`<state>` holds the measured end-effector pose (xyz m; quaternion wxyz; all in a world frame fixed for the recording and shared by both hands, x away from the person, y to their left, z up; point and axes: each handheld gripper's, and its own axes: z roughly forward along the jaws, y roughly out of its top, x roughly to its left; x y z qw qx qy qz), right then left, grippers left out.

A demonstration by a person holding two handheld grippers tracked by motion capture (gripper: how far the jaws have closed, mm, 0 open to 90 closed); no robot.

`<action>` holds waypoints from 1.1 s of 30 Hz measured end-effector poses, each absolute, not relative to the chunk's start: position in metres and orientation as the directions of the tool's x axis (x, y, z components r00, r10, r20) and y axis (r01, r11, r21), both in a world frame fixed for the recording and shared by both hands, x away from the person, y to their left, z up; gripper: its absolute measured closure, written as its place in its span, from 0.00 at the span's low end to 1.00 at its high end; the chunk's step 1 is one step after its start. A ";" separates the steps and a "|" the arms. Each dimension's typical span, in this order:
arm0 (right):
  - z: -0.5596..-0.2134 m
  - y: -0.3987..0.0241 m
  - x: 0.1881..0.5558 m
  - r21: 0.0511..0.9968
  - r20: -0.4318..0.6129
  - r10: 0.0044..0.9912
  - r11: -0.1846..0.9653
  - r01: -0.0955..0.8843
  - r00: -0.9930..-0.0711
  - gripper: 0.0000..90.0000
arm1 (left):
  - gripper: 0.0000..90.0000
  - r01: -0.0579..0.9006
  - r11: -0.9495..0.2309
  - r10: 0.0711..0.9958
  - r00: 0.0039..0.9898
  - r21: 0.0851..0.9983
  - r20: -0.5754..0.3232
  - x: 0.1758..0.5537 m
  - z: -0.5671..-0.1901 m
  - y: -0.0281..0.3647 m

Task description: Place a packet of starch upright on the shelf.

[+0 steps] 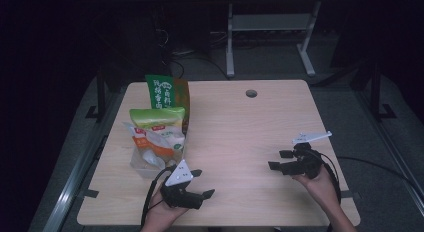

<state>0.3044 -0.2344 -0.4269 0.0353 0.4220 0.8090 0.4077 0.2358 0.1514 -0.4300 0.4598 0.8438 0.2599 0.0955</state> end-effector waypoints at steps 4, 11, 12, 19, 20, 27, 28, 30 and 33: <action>-0.433 -0.241 0.297 0.683 0.295 0.718 0.303 0.664 -0.630 0.31 | 0.28 0.355 -0.446 0.528 0.846 0.822 -0.079 0.235 -0.430 0.151; -0.439 -0.252 0.285 0.687 0.301 0.730 0.280 0.670 -0.614 0.31 | 0.28 0.353 -0.451 0.525 0.848 0.820 -0.076 0.235 -0.431 0.151; -0.440 -0.254 0.284 0.684 0.304 0.731 0.279 0.674 -0.611 0.31 | 0.28 0.353 -0.451 0.526 0.847 0.820 -0.076 0.235 -0.430 0.151; -0.445 -0.262 0.275 0.684 0.311 0.737 0.265 0.680 -0.601 0.31 | 0.28 0.354 -0.451 0.525 0.847 0.819 -0.077 0.236 -0.431 0.151; -0.446 -0.263 0.274 0.683 0.314 0.739 0.262 0.682 -0.597 0.30 | 0.28 0.354 -0.451 0.525 0.848 0.819 -0.077 0.236 -0.431 0.151; -0.449 -0.265 0.264 0.686 0.311 0.740 0.260 0.680 -0.596 0.30 | 0.28 0.352 -0.452 0.523 0.849 0.819 -0.076 0.235 -0.431 0.151; -0.449 -0.265 0.261 0.691 0.309 0.739 0.258 0.675 -0.599 0.30 | 0.28 0.352 -0.451 0.523 0.849 0.820 -0.077 0.235 -0.431 0.151; -0.449 -0.265 0.258 0.697 0.305 0.740 0.256 0.669 -0.600 0.30 | 0.28 0.353 -0.451 0.520 0.850 0.820 -0.080 0.235 -0.431 0.150; -0.450 -0.264 0.253 0.707 0.290 0.741 0.260 0.657 -0.605 0.29 | 0.28 0.351 -0.453 0.518 0.852 0.819 -0.079 0.235 -0.432 0.150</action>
